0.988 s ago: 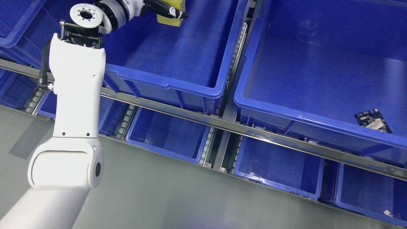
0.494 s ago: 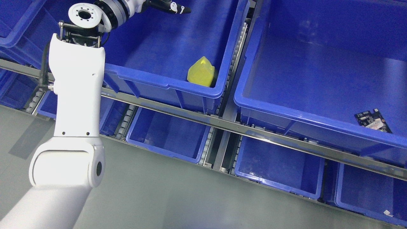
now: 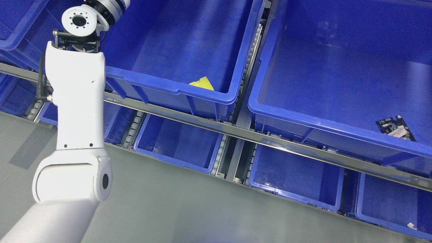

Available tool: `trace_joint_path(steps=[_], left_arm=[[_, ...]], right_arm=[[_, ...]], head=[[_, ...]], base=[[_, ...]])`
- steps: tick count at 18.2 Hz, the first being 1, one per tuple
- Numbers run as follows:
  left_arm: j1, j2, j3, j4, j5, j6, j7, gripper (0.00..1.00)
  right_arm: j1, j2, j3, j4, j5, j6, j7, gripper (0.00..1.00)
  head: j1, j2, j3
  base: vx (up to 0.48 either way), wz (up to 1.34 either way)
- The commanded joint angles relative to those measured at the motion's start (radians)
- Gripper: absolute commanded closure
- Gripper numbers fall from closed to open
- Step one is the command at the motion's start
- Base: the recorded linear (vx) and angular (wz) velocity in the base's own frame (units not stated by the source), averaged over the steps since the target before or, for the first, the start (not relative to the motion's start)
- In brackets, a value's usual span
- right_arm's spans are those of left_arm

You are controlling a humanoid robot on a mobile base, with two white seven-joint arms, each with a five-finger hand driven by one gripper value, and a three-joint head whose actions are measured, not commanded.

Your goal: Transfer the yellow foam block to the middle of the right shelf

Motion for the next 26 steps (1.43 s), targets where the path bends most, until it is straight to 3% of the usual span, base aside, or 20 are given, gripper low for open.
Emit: trace_joint_path(steps=[1,6,10,12,16,26], left_arm=[[0.101,0.015,0.086,-0.066,0.005,-0.041,0.145,0.00],[0.198,0.015,0.145,-0.218,0.136,-0.055,0.148,0.00],[0.250,0.015,0.144,-0.260,0.153,-0.268,0.150,0.00],[0.273,0.015,0.142,-0.289,0.153,-0.305,0.150,0.00],[0.343,0.015,0.142,-0.395,0.245,-0.287,0.188,0.00],[0.495,0.015,0.170,-0.588,0.293,-0.222,0.283,0.00]], right_arm=[[0.002,-0.017,0.000,-0.017,0.003,-0.001,0.000,0.00],[0.002,-0.017,0.000,-0.017,0.003,-0.001,0.000,0.00],[0.002,-0.017,0.000,-0.017,0.003,-0.001,0.000,0.00],[0.002,-0.017,0.000,-0.017,0.003,-0.001,0.000,0.00],[0.002,-0.017,0.000,-0.017,0.005,-0.001,0.000,0.00],[0.002,-0.017,0.000,-0.017,0.003,-0.001,0.000,0.00]], head=[[0.0000,0.000,0.000],[0.0000,0.000,0.000],[0.0000,0.000,0.000],[0.0000,0.000,0.000],[0.0000,0.000,0.000],[0.0000,0.000,0.000]], base=[[0.000,0.00],[0.000,0.00],[0.000,0.00],[0.000,0.00],[0.000,0.00],[0.000,0.00]])
